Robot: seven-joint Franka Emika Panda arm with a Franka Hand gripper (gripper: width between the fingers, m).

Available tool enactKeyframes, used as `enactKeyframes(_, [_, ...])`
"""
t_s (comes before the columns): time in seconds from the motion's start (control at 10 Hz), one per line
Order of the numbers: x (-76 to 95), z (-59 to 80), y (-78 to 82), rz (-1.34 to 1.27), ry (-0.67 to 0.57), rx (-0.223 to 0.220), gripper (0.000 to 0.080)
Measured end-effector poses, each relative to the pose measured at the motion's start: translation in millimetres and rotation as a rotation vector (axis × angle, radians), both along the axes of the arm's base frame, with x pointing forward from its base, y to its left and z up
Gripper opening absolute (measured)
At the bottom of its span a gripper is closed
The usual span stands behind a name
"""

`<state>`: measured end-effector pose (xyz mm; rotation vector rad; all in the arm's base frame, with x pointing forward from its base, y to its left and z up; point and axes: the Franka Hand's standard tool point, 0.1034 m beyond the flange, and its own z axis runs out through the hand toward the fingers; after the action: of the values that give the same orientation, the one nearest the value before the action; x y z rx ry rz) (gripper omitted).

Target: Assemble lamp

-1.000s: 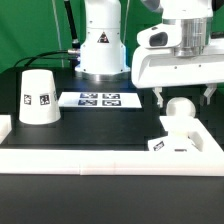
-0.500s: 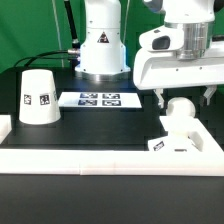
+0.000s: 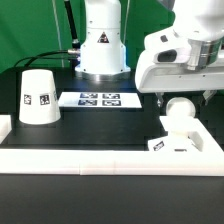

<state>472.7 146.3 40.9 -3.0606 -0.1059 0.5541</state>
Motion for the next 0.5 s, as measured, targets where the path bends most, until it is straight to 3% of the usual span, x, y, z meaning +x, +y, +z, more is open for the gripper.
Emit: enactKeyframes(0.5, [-6.1, -4.8, -4.0, 0.01, 0.338, -0.038, 0.0698])
